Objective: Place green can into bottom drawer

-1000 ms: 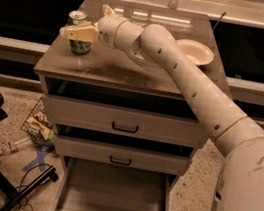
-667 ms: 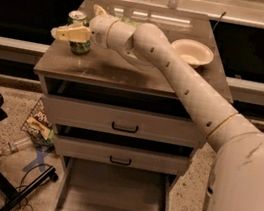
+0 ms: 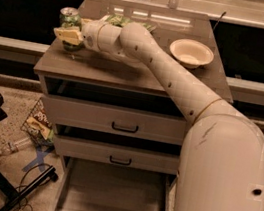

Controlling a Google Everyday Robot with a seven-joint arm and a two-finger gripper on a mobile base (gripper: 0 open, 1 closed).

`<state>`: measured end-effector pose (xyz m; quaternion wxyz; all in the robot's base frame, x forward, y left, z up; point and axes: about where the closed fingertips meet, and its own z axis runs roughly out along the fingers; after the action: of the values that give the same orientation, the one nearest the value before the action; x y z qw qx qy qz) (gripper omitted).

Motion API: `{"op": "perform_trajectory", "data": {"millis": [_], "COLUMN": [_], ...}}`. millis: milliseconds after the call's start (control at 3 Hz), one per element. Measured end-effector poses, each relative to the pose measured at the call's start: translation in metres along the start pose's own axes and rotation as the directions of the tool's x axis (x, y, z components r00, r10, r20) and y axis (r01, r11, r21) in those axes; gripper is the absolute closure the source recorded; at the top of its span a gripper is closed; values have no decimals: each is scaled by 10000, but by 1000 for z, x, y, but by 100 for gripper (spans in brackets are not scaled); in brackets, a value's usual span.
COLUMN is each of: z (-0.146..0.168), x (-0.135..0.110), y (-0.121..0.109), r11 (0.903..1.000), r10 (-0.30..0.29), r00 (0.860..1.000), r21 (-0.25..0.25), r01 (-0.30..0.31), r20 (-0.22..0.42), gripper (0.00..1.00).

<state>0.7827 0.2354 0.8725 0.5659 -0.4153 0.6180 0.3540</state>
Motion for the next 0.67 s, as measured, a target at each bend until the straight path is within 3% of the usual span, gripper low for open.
{"op": "perform_trajectory", "data": {"millis": [667], "z": [2], "x": [-2], "y": [5], "r11": [10000], "r10": [-19], "r00": [10000], "r21": [-82], "r01": [19], "r20": [62], "gripper": [92]}}
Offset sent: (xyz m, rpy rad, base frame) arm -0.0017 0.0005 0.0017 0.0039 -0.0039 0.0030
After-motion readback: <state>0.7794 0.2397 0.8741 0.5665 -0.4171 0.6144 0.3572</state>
